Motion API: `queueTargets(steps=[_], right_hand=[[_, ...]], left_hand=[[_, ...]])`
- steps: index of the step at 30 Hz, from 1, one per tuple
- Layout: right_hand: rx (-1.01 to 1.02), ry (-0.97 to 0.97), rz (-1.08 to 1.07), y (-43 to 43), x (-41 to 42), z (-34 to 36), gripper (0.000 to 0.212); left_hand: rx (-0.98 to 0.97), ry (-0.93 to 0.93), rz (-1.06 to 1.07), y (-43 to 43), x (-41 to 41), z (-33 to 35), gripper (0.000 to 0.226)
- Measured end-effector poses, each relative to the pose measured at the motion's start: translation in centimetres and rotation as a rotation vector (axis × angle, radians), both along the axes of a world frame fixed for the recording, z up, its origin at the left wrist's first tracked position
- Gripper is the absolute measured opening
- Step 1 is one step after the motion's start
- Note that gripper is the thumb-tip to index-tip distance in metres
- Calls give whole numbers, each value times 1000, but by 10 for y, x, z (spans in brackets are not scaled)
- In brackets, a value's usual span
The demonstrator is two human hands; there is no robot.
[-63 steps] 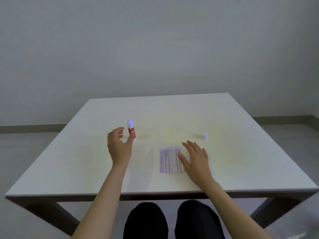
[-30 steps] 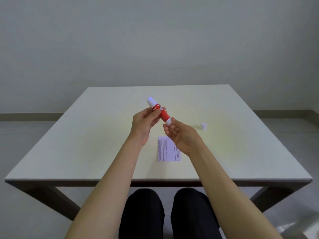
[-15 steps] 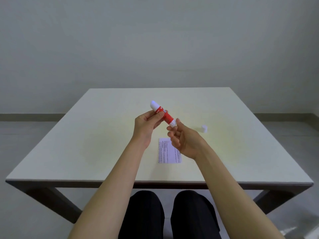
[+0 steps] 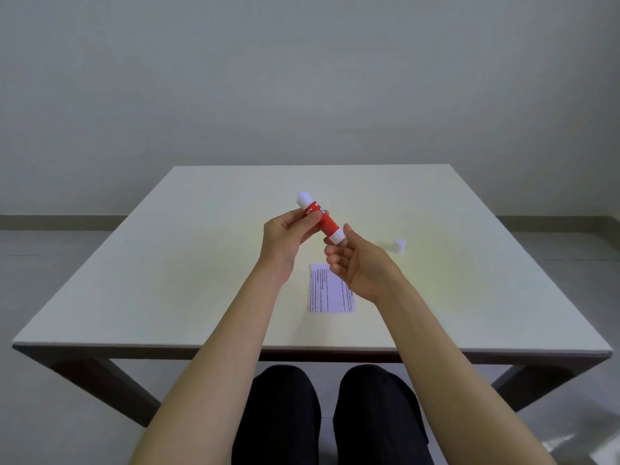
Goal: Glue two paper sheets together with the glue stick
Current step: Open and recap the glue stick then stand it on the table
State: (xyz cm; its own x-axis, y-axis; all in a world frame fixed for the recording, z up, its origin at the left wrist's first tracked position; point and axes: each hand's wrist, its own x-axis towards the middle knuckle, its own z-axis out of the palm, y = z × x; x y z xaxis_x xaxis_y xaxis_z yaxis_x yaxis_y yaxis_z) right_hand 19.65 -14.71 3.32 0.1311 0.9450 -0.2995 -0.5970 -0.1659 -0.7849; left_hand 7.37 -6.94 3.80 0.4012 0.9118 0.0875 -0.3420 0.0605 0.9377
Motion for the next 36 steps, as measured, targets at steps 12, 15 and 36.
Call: queueTargets(steps=[12, 15, 36], right_hand=[[135, -438, -278, -3, -10, -12, 36], [-18, -8, 49, -2, 0, -2, 42], [-367, -1837, -114, 8, 114, -61, 44]], left_hand=[[39, 78, 37, -6, 3, -1, 9], [35, 83, 43, -5, 0, -2, 8], [568, 841, 199, 18, -56, -18, 28]])
